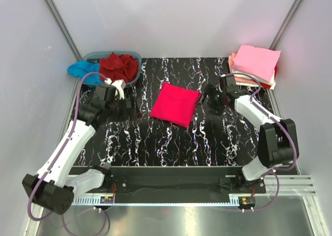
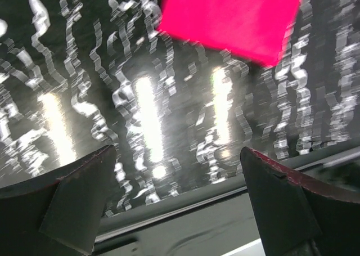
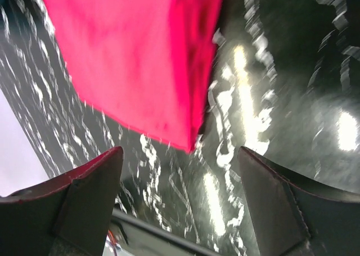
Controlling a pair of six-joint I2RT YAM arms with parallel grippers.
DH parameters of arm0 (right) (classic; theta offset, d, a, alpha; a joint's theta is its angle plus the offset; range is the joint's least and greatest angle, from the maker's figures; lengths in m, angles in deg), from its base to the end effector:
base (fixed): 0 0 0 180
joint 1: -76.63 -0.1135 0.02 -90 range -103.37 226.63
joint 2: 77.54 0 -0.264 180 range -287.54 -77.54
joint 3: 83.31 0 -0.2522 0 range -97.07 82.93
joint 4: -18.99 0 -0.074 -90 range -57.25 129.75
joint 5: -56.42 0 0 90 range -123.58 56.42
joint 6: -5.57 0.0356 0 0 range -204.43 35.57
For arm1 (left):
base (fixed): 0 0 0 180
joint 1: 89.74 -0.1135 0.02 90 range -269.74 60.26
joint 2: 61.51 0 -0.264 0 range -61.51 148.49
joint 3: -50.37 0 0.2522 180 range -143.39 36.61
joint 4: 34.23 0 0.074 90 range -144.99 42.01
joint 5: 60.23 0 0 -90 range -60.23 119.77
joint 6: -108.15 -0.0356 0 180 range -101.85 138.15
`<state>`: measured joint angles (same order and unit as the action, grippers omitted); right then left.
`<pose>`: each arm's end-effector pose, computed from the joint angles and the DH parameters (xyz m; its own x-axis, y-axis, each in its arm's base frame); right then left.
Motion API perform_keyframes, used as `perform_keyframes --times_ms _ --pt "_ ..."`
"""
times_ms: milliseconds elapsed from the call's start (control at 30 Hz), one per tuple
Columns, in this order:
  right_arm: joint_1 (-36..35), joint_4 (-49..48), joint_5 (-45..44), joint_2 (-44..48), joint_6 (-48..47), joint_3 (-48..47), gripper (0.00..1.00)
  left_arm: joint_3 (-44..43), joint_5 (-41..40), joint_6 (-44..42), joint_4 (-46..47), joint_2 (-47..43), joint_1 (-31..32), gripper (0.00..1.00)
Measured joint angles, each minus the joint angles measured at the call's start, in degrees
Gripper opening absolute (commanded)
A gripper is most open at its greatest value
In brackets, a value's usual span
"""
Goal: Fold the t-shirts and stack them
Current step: Fold the tshirt, then neatly place the folded tshirt to the corner
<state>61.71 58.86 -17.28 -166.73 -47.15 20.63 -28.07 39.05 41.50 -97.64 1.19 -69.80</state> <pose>0.3134 0.0938 0.2338 -0.8626 0.3718 -0.3431 0.1409 0.8279 0.5429 0.2003 -0.0788 0.3358 -0.8119 -0.1216 -0.5710 0.1273 0.9177 -0.3764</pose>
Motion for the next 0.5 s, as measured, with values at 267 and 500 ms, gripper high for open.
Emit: perform_keyframes --times_ms 267,500 --pt "5.4 -4.8 5.9 -16.0 -1.6 -6.1 0.84 10.9 -3.5 -4.9 1.4 -3.7 0.0 0.99" --pt "6.5 -7.5 9.1 -26.2 -2.2 -14.3 0.83 13.1 -6.4 -6.4 3.5 -4.6 -0.3 0.99"
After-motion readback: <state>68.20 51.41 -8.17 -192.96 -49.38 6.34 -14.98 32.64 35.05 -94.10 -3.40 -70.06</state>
